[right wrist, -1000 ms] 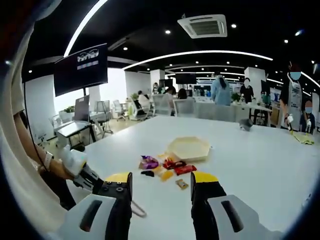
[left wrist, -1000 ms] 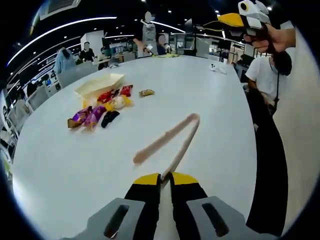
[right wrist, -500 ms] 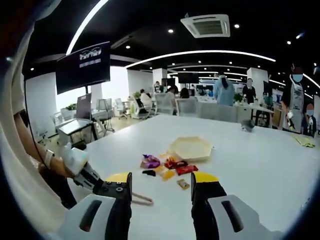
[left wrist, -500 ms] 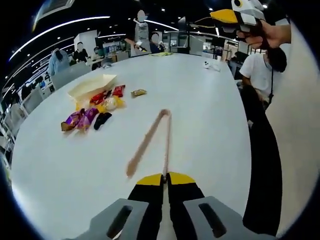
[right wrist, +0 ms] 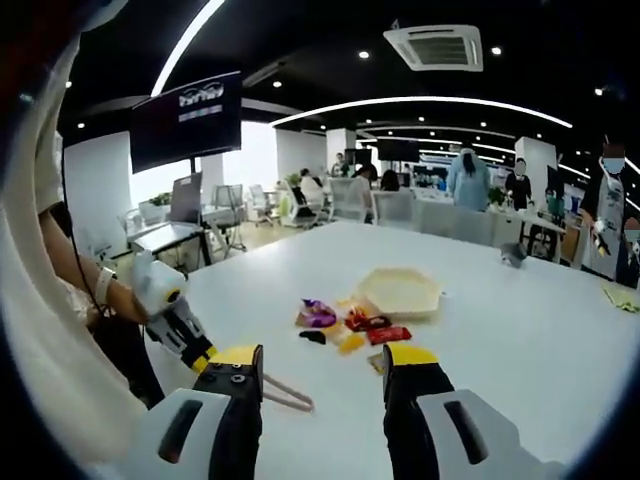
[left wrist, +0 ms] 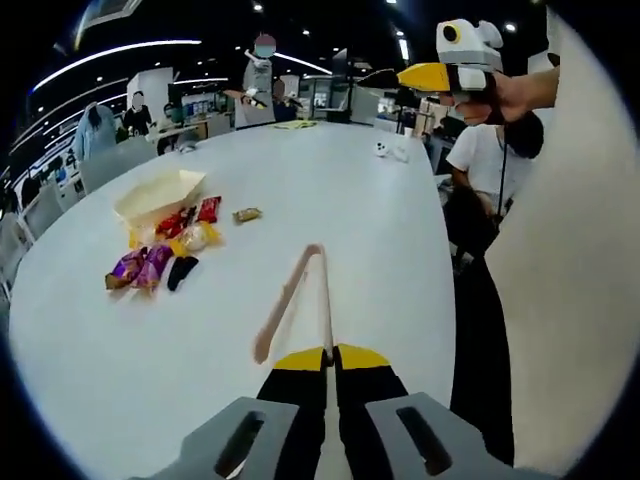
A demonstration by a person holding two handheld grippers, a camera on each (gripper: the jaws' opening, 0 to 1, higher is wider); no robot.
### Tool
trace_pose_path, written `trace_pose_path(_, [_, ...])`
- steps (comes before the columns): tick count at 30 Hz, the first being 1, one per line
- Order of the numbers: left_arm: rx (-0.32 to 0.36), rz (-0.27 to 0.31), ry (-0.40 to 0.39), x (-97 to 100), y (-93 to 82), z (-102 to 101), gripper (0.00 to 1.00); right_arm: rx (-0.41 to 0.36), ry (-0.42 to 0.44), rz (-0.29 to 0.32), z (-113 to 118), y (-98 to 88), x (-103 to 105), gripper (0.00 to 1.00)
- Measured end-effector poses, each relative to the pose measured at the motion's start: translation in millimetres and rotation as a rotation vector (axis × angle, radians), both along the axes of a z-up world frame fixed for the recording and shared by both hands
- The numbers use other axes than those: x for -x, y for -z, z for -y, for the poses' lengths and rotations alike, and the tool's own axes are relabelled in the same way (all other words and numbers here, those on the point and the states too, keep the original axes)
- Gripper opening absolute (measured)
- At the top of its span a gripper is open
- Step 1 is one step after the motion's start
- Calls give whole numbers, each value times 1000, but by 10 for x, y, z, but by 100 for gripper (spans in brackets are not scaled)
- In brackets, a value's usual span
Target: Place the target food into the container with the food tongs after gripping and lifting it, then release it inside without dropping or visibly crushing the food.
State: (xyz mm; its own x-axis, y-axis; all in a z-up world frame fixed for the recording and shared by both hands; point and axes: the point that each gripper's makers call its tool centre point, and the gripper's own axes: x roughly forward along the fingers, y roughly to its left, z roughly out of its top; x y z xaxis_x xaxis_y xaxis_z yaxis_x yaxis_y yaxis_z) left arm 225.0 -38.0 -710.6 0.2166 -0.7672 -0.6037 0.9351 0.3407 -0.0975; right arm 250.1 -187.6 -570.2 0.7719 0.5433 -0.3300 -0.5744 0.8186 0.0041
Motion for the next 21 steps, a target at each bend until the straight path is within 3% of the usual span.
trace_pose_path(4, [34,0,32,42,-173,30,0,6,-37,-1,-38,-17,8,49])
trace_pose_path(7, [58,0,53,68,-297,56,0,3,-125,-18,-154,-23,52,50])
trace_pose_path(12, [157,-10,108,134,-714,150,0,-30,-282,-52,-376,-85,135,54])
trace_pose_path(17, [253,-11,123,129,-1067,190,0,-86,-353,-73,-479,-213,126,57])
trace_pose_path(21, [285,-11,155,174,-1253,211,0,-100,-420,-91,-556,-271,131,58])
